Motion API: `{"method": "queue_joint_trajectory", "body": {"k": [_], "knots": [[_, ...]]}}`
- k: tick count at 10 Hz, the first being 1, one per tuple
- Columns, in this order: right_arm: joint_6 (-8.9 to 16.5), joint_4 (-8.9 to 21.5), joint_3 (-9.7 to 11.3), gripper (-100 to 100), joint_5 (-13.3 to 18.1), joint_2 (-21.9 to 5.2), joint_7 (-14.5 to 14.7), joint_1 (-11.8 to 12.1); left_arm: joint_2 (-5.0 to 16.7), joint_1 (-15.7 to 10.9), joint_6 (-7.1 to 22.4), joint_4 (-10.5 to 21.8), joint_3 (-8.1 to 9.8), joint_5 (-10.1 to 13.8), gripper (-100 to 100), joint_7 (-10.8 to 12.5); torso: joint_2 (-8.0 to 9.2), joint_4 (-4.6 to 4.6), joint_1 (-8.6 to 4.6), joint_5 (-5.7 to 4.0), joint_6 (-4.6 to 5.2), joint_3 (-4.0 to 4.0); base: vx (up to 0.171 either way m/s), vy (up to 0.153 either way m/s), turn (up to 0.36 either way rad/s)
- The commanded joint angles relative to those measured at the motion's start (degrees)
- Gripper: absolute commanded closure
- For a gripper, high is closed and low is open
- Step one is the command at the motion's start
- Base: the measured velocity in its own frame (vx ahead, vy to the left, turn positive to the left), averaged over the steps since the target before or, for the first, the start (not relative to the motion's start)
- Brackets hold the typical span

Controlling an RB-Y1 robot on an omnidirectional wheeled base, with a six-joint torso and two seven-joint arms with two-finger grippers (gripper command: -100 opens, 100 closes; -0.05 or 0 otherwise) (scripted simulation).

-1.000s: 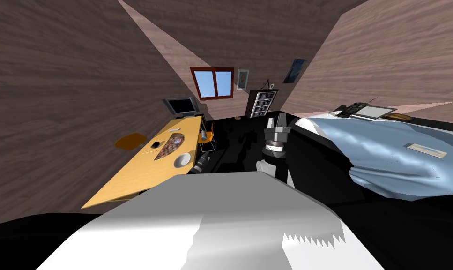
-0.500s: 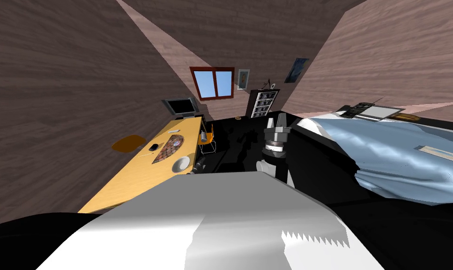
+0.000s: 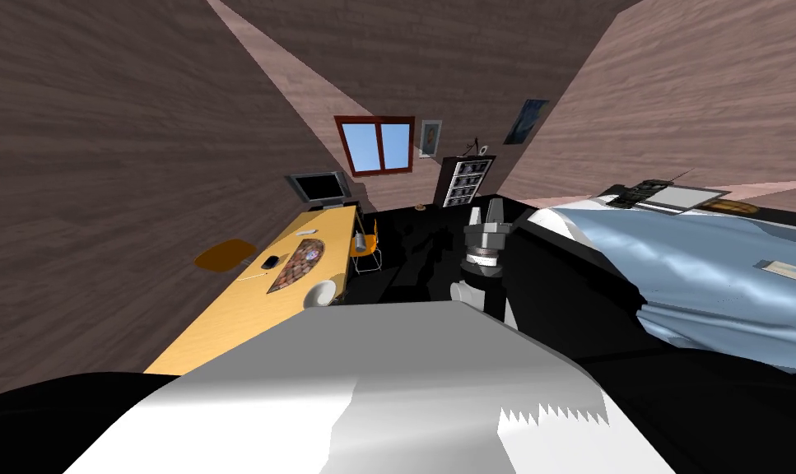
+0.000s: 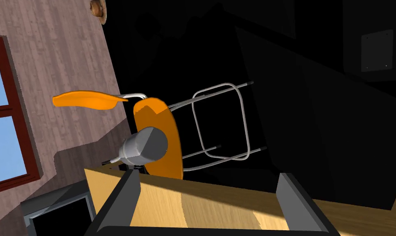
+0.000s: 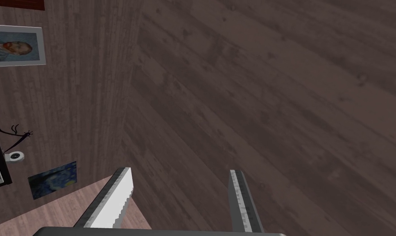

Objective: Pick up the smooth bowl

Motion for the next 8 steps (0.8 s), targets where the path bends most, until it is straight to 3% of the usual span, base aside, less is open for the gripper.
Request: {"method": "queue_joint_trajectory", "body": {"k": [1,5,8], "knots": [[0.0,0.0,0.0,0,0.0,0.0,0.0,0.0,2.6,1.4,0.8,0.5,0.44,1.3,-100,1.7,0.0,0.0,0.0,0.0,0.0,0.0,0.041,0.045,0.01],[0.0,0.0,0.0,0,0.0,0.0,0.0,0.0,9.0,3.2,2.4,5.1,0.49,4.9,-100,6.6,-0.01,0.0,0.04,0.0,0.0,0.0,0.069,0.066,0.008],[0.0,0.0,0.0,0,0.0,0.0,0.0,0.0,12.0,4.1,3.3,7.4,0.28,6.7,-100,8.9,0.02,0.01,0.0,-0.01,0.01,0.02,0.06,0.062,0.004]]}}
